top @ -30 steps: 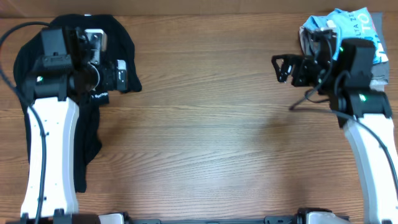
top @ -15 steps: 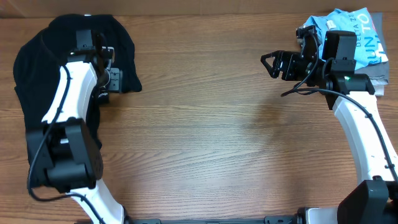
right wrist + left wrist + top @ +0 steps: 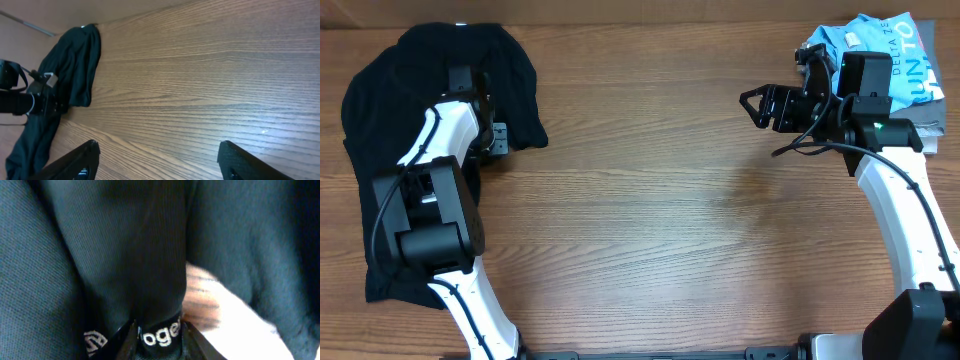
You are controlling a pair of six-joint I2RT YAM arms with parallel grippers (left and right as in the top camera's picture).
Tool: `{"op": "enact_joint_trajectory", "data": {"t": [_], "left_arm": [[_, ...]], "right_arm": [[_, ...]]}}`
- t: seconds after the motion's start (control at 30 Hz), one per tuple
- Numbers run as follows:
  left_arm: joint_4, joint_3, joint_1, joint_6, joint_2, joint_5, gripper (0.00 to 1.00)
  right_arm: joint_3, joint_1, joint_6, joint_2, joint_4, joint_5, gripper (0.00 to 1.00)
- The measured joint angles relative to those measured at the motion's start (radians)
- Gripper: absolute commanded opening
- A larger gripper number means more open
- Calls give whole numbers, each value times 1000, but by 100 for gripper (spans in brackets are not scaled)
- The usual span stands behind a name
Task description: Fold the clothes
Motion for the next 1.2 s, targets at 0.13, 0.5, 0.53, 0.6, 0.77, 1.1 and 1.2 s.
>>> {"op": "enact_joint_trajectory", "data": {"t": [0.13, 0.5, 0.53, 0.6, 0.77, 1.1, 1.2], "left_arm": [[16, 0, 0, -8, 0, -3, 4], [-475, 614, 0, -70, -31, 259, 4], [-507, 683, 0, -71, -44, 297, 4], [-529, 832, -1, -71, -58, 388, 4], [-473, 1012, -15, -97, -89, 623, 4], [-188, 1018, -34, -245, -89, 892, 4], [26, 1016, -34, -363, -87, 1002, 3]], "right_arm": [[0, 0, -1, 0, 0, 0, 69], [0, 0, -2, 0, 6, 27, 57], [0, 0, -2, 0, 6, 26, 58], [0, 0, -2, 0, 6, 20, 57], [0, 0, -2, 0, 0, -34, 57], [0, 39, -2, 0, -32, -75, 58], [0, 44, -2, 0, -31, -78, 58]]}}
